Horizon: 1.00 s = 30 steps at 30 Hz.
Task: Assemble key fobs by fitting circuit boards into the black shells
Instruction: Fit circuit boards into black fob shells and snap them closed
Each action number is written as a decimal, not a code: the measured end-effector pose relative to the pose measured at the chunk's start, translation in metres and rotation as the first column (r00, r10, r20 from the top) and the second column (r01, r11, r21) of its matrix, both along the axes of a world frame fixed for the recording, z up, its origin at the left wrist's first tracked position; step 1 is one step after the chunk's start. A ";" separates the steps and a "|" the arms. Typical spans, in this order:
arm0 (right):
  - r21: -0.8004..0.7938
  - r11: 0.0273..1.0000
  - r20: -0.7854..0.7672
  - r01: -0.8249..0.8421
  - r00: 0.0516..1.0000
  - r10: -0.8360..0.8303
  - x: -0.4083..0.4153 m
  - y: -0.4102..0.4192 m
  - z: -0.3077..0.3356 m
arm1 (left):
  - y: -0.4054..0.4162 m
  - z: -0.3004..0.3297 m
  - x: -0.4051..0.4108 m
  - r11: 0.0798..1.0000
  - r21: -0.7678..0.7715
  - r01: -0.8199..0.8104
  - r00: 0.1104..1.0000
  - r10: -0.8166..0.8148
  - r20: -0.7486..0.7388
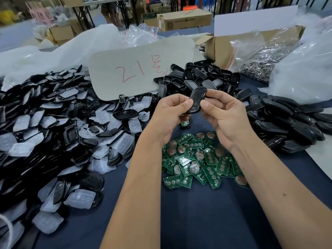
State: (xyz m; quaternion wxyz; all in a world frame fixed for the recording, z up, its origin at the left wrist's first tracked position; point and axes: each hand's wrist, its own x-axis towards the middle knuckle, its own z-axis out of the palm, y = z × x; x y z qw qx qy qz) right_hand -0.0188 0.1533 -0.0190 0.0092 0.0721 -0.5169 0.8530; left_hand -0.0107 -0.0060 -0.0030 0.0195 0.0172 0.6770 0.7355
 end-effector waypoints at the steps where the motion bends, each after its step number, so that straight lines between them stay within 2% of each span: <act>1: -0.001 1.000 -0.019 -0.004 1.000 0.004 0.001 -0.001 0.000 | 0.001 0.000 0.000 1.000 0.008 0.007 1.000 -0.007 0.007; 6: -0.001 0.997 -0.108 -0.080 0.991 0.079 0.000 0.006 0.002 | -0.002 0.002 0.000 0.993 0.061 0.102 0.995 -0.102 0.007; 9: 0.020 0.999 -0.079 -0.040 0.996 0.042 -0.003 0.004 0.004 | -0.001 0.003 -0.002 1.000 0.022 0.019 0.997 -0.018 -0.077; 11: 0.066 0.997 -0.034 0.050 0.998 -0.048 -0.004 -0.002 0.002 | 0.004 -0.001 -0.005 0.979 -0.139 -0.152 0.969 0.120 -0.215; 13: 0.108 0.987 0.003 0.116 0.993 -0.117 -0.005 -0.006 0.000 | 0.010 -0.007 -0.007 0.875 -0.353 -0.330 0.904 0.185 -0.385; 16: 0.115 0.975 0.048 0.191 0.979 -0.197 -0.005 -0.007 -0.006 | 0.019 -0.016 -0.007 0.738 -0.539 -0.406 0.844 0.075 -0.531; 19: 0.080 0.975 0.077 0.209 0.973 -0.215 -0.006 -0.007 -0.007 | 0.021 -0.015 -0.004 0.664 -0.593 -0.456 0.792 -0.001 -0.610; 21: -0.004 0.985 0.124 0.174 0.977 -0.172 -0.008 -0.004 -0.006 | 0.015 -0.010 -0.002 0.700 -0.565 -0.436 0.795 0.006 -0.606; 23: -0.110 0.987 0.161 0.117 0.982 -0.099 -0.011 0.002 -0.005 | 0.008 -0.007 -0.002 0.751 -0.499 -0.431 0.832 0.116 -0.543; 24: -0.166 0.983 0.168 0.075 0.985 -0.046 -0.012 0.006 -0.004 | 0.004 -0.007 -0.003 0.736 -0.514 -0.441 0.855 0.170 -0.490; 25: -0.229 0.973 0.167 0.025 0.986 0.014 -0.013 0.009 -0.004 | -0.001 -0.008 -0.005 0.678 -0.589 -0.440 0.881 0.199 -0.429; 26: -0.292 0.956 0.157 -0.026 0.985 0.075 -0.013 0.012 -0.003 | -0.004 -0.009 -0.006 0.583 -0.699 -0.414 0.908 0.216 -0.358; 28: -0.377 0.919 0.117 -0.116 0.978 0.172 -0.014 0.015 -0.004 | -0.007 -0.013 -0.005 0.421 -0.861 -0.286 0.954 0.213 -0.212; 30: -0.404 0.897 0.077 -0.181 0.970 0.230 -0.015 0.017 -0.005 | -0.003 -0.015 -0.004 0.366 -0.910 -0.197 0.975 0.167 -0.144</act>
